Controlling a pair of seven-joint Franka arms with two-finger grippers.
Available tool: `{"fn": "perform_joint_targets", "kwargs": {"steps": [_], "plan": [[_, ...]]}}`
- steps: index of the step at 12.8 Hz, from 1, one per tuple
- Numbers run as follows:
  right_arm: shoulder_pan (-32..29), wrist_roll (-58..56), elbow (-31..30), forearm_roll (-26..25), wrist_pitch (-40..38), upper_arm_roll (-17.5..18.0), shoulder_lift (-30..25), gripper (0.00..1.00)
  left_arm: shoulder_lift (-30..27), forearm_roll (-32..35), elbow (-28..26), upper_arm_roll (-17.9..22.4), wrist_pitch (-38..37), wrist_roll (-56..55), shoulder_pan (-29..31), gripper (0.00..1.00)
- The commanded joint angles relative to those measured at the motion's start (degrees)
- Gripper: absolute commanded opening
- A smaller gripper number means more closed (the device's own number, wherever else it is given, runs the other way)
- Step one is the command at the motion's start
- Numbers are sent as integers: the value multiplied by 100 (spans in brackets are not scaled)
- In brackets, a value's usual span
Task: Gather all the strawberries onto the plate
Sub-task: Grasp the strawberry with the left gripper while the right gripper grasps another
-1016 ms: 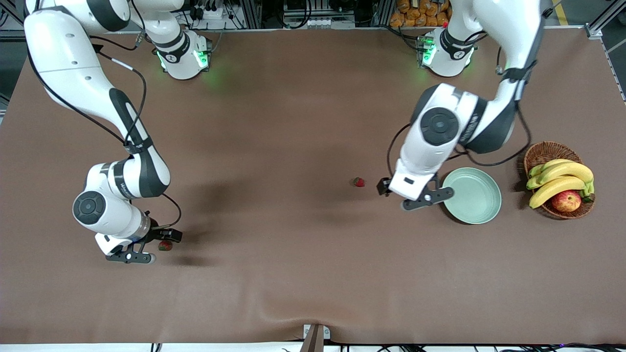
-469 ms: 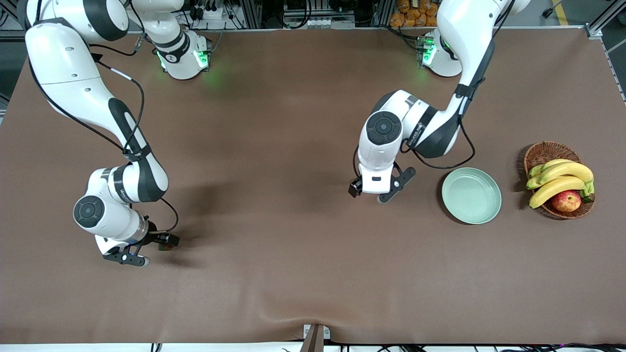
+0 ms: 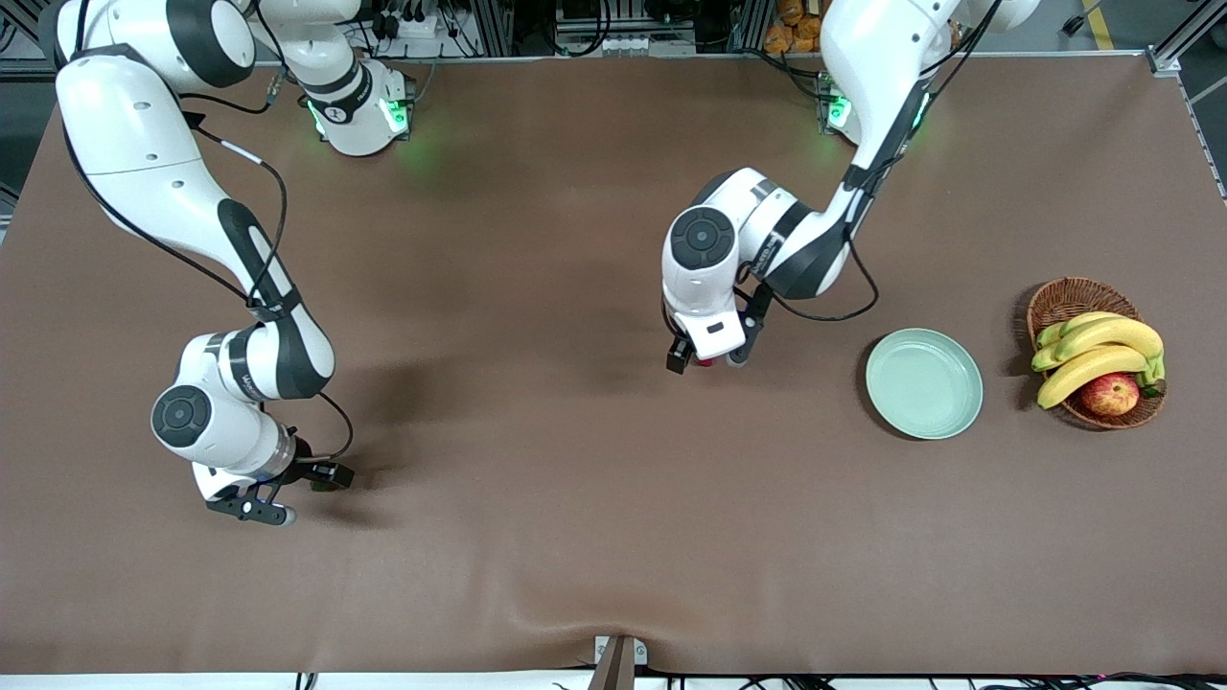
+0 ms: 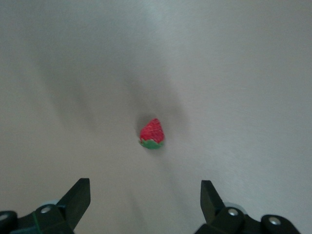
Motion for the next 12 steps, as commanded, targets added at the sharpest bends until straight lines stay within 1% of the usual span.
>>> {"fn": "perform_joint_targets", "kwargs": {"steps": [1,2,4,5,6,8,9,12], "plan": [[-67,118,194,-116,-14,76,143,83,178,-30,-252,43,759,-478,31,100],[-67,118,194,-124,-5,76,143,80,187,-21,-419,61,981,-489,39,100],[-58,118,194,-124,4,76,152,60,214,127,-491,61,1035,-481,136,100],[-67,109,194,-133,4,76,152,49,240,207,-500,61,1044,-489,127,100],[-67,100,194,-133,4,76,152,36,301,225,-474,70,1079,-490,153,100],[-76,56,194,-133,12,76,152,7,380,225,-465,61,1333,-498,250,100],[-76,56,194,-133,65,76,143,0,459,225,-465,61,1439,-490,216,100],[-59,12,281,-116,13,84,73,0,661,225,-456,70,1694,-498,215,100]]}}
